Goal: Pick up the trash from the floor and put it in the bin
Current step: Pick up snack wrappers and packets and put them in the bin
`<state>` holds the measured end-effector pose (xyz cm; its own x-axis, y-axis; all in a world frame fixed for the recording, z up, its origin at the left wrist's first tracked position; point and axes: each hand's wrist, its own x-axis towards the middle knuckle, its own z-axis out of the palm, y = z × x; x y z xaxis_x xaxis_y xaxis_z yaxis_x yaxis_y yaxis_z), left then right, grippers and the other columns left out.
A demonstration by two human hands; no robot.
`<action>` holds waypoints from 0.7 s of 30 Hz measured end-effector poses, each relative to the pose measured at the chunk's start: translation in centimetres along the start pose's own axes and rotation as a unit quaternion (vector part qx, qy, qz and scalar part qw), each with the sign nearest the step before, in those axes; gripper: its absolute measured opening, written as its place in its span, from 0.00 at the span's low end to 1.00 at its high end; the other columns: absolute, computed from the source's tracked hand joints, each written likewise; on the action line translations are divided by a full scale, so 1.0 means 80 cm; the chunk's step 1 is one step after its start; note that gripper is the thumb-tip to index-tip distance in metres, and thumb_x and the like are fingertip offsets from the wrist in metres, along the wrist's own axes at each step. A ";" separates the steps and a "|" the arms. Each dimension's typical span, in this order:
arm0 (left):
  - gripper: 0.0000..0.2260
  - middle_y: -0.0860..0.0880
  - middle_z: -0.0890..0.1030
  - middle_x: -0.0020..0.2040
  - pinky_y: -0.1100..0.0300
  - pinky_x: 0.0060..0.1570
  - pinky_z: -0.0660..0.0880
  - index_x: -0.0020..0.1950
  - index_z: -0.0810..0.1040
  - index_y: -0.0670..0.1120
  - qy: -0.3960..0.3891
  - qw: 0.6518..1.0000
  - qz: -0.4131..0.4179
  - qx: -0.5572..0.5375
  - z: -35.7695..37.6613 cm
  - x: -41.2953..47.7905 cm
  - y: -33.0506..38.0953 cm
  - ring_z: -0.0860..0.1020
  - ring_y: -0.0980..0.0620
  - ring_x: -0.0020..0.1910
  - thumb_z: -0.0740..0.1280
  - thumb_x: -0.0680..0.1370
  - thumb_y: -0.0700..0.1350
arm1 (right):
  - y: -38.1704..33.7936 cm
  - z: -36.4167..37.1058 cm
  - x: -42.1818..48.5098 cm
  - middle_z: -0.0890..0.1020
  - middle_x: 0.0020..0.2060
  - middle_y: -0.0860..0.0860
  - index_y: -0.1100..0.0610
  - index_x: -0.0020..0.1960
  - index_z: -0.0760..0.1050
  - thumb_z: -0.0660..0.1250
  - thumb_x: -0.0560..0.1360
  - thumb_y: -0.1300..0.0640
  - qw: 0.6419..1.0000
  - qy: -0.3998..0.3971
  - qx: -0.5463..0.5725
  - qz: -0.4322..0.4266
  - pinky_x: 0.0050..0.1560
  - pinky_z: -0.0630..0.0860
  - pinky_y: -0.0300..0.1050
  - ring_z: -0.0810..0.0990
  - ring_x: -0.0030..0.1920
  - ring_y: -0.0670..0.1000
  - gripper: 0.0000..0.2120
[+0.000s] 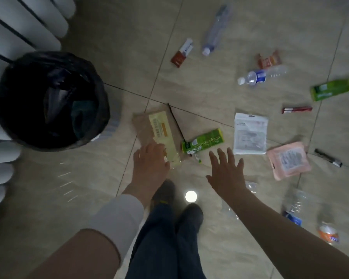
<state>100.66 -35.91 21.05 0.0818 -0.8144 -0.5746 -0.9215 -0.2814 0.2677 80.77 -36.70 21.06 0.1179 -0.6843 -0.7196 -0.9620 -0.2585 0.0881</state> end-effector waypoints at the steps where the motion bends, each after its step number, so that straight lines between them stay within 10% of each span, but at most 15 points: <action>1: 0.21 0.45 0.74 0.62 0.48 0.60 0.70 0.65 0.68 0.47 -0.004 0.998 -0.043 -0.048 0.026 0.023 -0.006 0.71 0.43 0.63 0.65 0.74 0.49 | 0.004 0.020 0.027 0.51 0.77 0.55 0.54 0.77 0.46 0.59 0.76 0.43 1.000 0.001 0.000 0.001 0.71 0.54 0.66 0.46 0.77 0.60 0.36; 5: 0.33 0.41 0.71 0.67 0.42 0.62 0.70 0.71 0.62 0.44 0.037 0.915 -0.255 -0.310 0.136 0.123 -0.038 0.70 0.39 0.65 0.72 0.69 0.46 | 0.021 0.100 0.148 0.48 0.78 0.56 0.52 0.77 0.43 0.64 0.73 0.42 1.000 0.029 -0.004 0.000 0.72 0.51 0.67 0.43 0.77 0.61 0.43; 10: 0.50 0.40 0.54 0.75 0.47 0.71 0.56 0.76 0.46 0.47 0.055 0.783 -0.485 -0.387 0.234 0.208 -0.080 0.55 0.41 0.74 0.76 0.65 0.54 | 0.041 0.163 0.267 0.48 0.78 0.55 0.54 0.77 0.43 0.69 0.70 0.47 0.992 0.079 0.015 -0.094 0.75 0.42 0.58 0.41 0.77 0.59 0.47; 15: 0.39 0.39 0.68 0.68 0.48 0.62 0.67 0.69 0.60 0.42 0.145 0.790 -0.469 -0.366 0.282 0.232 -0.100 0.68 0.39 0.66 0.76 0.65 0.51 | 0.045 0.196 0.309 0.72 0.63 0.60 0.57 0.67 0.70 0.72 0.67 0.49 0.983 0.119 0.063 -0.122 0.64 0.61 0.53 0.65 0.66 0.60 0.31; 18: 0.26 0.40 0.77 0.63 0.50 0.59 0.73 0.64 0.71 0.41 0.100 0.868 -0.350 -0.337 0.285 0.229 -0.109 0.76 0.41 0.60 0.72 0.70 0.51 | 0.047 0.201 0.307 0.73 0.58 0.58 0.58 0.60 0.74 0.71 0.68 0.49 0.985 0.092 0.099 -0.103 0.54 0.66 0.50 0.70 0.61 0.59 0.23; 21: 0.18 0.46 0.80 0.56 0.55 0.53 0.75 0.59 0.75 0.45 0.098 0.868 -0.265 -0.409 0.268 0.216 -0.109 0.78 0.47 0.52 0.71 0.72 0.47 | 0.055 0.199 0.285 0.77 0.52 0.57 0.59 0.55 0.75 0.72 0.69 0.52 0.961 0.082 0.263 -0.035 0.44 0.70 0.48 0.77 0.53 0.60 0.19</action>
<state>101.98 -36.63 -7.76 0.5490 -0.5086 -0.6633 -0.1637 -0.8436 0.5114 75.32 -42.60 -5.91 0.1823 -0.7873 -0.5890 -0.9365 0.0434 -0.3479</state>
